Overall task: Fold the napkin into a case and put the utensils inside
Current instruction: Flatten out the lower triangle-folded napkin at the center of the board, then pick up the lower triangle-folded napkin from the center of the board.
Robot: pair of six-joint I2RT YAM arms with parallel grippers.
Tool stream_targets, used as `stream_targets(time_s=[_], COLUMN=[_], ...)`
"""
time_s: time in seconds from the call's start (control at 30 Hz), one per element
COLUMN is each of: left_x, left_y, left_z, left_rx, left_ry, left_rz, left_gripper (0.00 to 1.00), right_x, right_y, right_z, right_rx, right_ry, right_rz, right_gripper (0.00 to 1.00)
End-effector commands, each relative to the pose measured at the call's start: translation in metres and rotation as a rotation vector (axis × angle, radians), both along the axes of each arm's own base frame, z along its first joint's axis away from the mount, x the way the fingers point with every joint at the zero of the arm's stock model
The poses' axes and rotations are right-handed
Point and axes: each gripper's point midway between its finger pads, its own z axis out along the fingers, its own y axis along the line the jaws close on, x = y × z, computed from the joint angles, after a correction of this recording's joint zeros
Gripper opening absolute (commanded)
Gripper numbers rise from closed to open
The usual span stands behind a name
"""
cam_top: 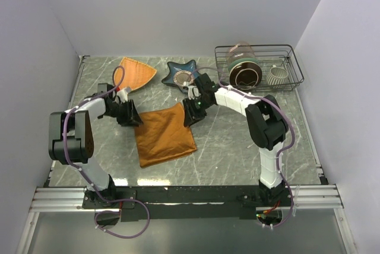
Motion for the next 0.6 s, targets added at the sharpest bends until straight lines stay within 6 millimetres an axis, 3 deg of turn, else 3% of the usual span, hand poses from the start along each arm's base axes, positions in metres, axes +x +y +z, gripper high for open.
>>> stream_targets(time_s=[0.0, 0.3, 0.43, 0.57], left_x=[-0.019, -0.034, -0.039, -0.030], left_y=[-0.003, 0.004, 0.000, -0.003], left_z=[-0.002, -0.017, -0.032, -0.042], left_rx=[-0.015, 0.044, 0.030, 0.007], left_ry=[0.077, 0.147, 0.206, 0.218], left_rz=[0.065, 0.116, 0.118, 0.112], left_gripper=[0.41, 0.35, 0.40, 0.37], right_x=[-0.020, -0.049, -0.048, -0.047], right_y=[-0.002, -0.012, -0.014, -0.018], right_z=[-0.014, -0.025, -0.027, -0.039], right_rx=[-0.002, -0.053, -0.071, -0.110], right_ry=[0.092, 0.122, 0.124, 0.149], right_rz=[0.003, 0.067, 0.074, 0.054], right_gripper=[0.32, 0.09, 0.08, 0.03])
